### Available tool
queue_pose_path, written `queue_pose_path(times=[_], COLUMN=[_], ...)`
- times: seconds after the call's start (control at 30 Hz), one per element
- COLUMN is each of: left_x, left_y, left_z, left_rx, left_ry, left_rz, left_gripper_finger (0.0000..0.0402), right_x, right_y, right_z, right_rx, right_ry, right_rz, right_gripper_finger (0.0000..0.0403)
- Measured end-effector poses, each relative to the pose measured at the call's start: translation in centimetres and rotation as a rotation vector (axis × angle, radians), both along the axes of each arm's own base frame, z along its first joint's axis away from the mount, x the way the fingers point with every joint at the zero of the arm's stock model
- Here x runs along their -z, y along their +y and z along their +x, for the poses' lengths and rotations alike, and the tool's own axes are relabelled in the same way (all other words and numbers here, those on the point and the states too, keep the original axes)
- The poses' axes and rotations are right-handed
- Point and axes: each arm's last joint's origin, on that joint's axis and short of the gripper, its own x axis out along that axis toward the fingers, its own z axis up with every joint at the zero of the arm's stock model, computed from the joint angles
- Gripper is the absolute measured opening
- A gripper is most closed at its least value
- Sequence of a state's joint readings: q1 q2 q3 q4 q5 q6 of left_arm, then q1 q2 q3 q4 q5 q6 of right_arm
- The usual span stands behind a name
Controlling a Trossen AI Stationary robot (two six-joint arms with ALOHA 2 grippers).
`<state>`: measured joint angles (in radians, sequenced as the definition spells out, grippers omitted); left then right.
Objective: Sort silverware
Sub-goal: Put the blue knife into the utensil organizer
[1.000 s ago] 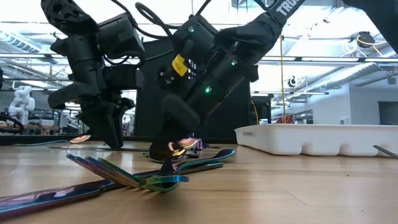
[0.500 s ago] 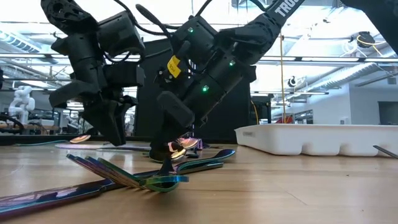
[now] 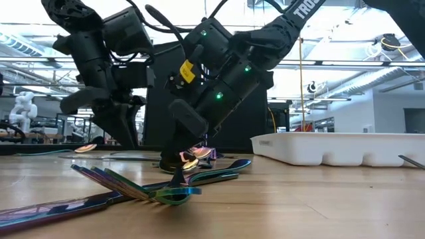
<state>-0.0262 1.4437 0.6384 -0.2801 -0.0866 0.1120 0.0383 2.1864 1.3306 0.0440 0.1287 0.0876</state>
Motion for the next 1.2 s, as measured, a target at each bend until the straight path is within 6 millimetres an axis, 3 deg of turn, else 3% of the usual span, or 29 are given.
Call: queue_pose_path(times=[0.17, 0.6, 1.2], left_x=[0.0, 0.0, 0.0], left_y=[0.1, 0.1, 0.1], left_z=[0.0, 0.0, 0.0], left_rx=[-0.008, 0.011, 0.001], left_ry=[-0.001, -0.001, 0.001], left_rz=[0.019, 0.032, 0.028], left_gripper_finger=[0.0080, 0.0080, 0.0080], right_x=[-0.7, -0.9, -2.4], right_y=[0.4, 0.5, 0.8], right_z=[0.1, 0.0, 0.3], right_rx=[-0.029, -0.003, -0.093], right_ry=[-0.039, -0.030, -0.098], right_rz=[-0.019, 0.009, -0.007], right_gripper_finger=[0.0029, 0.0157, 0.0158])
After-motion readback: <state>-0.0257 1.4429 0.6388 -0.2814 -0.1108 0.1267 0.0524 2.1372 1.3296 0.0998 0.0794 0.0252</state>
